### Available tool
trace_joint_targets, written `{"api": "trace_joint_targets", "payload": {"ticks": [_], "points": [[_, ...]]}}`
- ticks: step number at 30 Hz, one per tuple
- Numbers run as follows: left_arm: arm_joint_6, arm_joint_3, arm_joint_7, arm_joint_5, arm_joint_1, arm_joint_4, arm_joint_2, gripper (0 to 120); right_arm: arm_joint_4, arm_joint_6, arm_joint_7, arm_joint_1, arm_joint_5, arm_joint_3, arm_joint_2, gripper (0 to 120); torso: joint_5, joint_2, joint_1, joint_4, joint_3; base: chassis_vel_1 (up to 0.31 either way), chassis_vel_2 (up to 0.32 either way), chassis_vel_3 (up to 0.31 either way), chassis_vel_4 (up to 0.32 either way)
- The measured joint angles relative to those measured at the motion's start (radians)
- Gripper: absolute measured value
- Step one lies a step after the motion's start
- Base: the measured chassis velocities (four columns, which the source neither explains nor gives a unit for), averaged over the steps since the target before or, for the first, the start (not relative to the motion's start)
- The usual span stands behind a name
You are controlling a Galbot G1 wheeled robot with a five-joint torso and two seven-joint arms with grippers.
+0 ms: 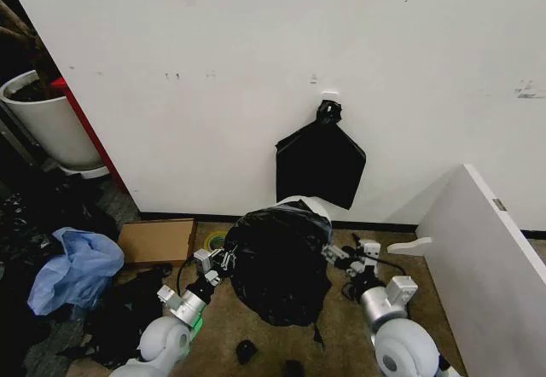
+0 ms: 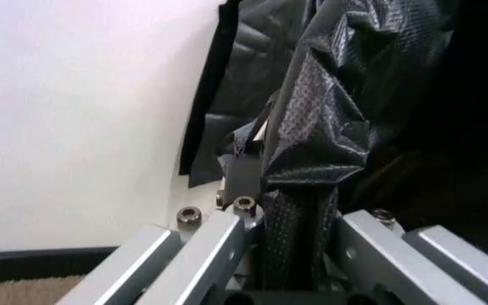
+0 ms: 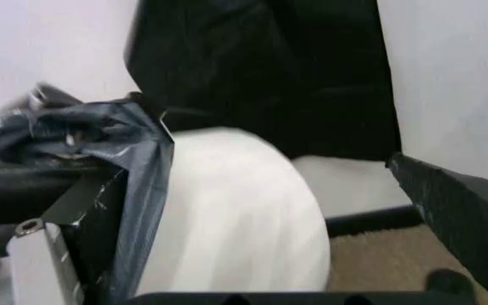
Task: Place the garbage bag over the trash bin.
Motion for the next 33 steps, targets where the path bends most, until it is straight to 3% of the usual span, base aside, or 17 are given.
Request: {"api": "trace_joint_targets", "payload": {"ticks": [4, 6, 10, 13, 18, 22, 23, 24, 25, 26, 28, 30, 33], "points": [[0.029, -0.001, -0.047, -0.002, -0.001, -0.003, -0.012, 0, -0.016, 0.147, -0.077, -0.022, -0.055, 0.015, 0.023, 100, 0.0000, 0.000, 0.000, 0.0000, 0.000, 0.000, 0.000, 0.000, 0.000], [0.040, -0.001, -0.060, -0.005, -0.002, -0.005, -0.015, 0, -0.027, 0.169, -0.089, -0.023, -0.079, 0.021, 0.027, 100, 0.0000, 0.000, 0.000, 0.0000, 0.000, 0.000, 0.000, 0.000, 0.000], [0.156, 0.002, -0.279, -0.075, -0.009, -0.053, -0.035, 0, -0.109, 0.339, -0.221, -0.055, -0.313, 0.074, 0.035, 100, 0.0000, 0.000, 0.000, -0.0003, 0.000, 0.000, 0.000, 0.000, 0.000], [0.201, 0.005, -0.364, -0.107, -0.008, -0.073, -0.042, 0, -0.121, 0.408, -0.265, -0.073, -0.387, 0.075, 0.037, 100, 0.0004, 0.000, 0.000, -0.0001, 0.000, 0.000, 0.000, 0.000, 0.000], [0.331, 0.008, -0.531, -0.195, -0.001, -0.139, -0.070, 0, -0.078, 0.581, -0.306, -0.078, -0.298, 0.033, 0.095, 100, 0.0001, 0.000, 0.000, 0.0003, 0.000, 0.000, 0.000, 0.000, 0.000], [0.414, -0.004, -0.636, -0.289, -0.004, -0.192, -0.082, 0, -0.042, 0.588, -0.272, -0.113, -0.283, 0.013, 0.116, 100, -0.0002, 0.000, 0.000, 0.0002, 0.000, 0.000, 0.000, 0.000, 0.000], [0.497, -0.016, -0.767, -0.407, -0.016, -0.243, -0.097, 0, -0.019, 0.550, -0.173, -0.148, -0.322, -0.002, 0.131, 100, 0.0002, 0.000, 0.000, 0.0000, 0.000, 0.000, 0.000, 0.000, 0.000], [0.518, -0.019, -0.802, -0.444, -0.020, -0.255, -0.102, 0, -0.014, 0.536, -0.139, -0.156, -0.335, -0.006, 0.135, 100, 0.0003, 0.000, 0.000, 0.0000, 0.000, 0.000, 0.000, 0.000, 0.000], [0.612, -0.033, -0.961, -0.603, -0.039, -0.303, -0.124, 0, -0.001, 0.497, -0.008, -0.181, -0.374, -0.014, 0.158, 100, 0.0000, 0.000, 0.000, -0.0004, 0.000, 0.000, 0.000, 0.000, 0.000], [0.656, -0.043, -1.033, -0.669, -0.046, -0.323, -0.134, 0, 0.000, 0.494, 0.035, -0.186, -0.388, -0.014, 0.169, 100, -0.0001, 0.000, 0.000, -0.0005, 0.000, 0.000, 0.000, 0.000, 0.000], [0.671, -0.046, -1.058, -0.690, -0.048, -0.331, -0.137, 0, 0.000, 0.494, 0.049, -0.187, -0.395, -0.013, 0.174, 100, -0.0002, 0.000, 0.000, -0.0005, 0.000, 0.000, 0.000, 0.000, 0.000], [0.725, -0.056, -1.157, -0.764, -0.051, -0.360, -0.145, 0, -0.012, 0.497, 0.104, -0.186, -0.453, 0.000, 0.196, 100, 0.0002, 0.000, 0.000, -0.0002, 0.000, 0.000, 0.000, 0.000, 0.000], [0.773, -0.034, -1.201, -0.739, -0.043, -0.368, -0.137, 0, -0.020, 0.493, 0.150, -0.199, -0.522, 0.006, 0.202, 100, 0.0001, 0.000, 0.000, 0.0000, 0.000, 0.000, 0.000, 0.000, 0.000]]}}
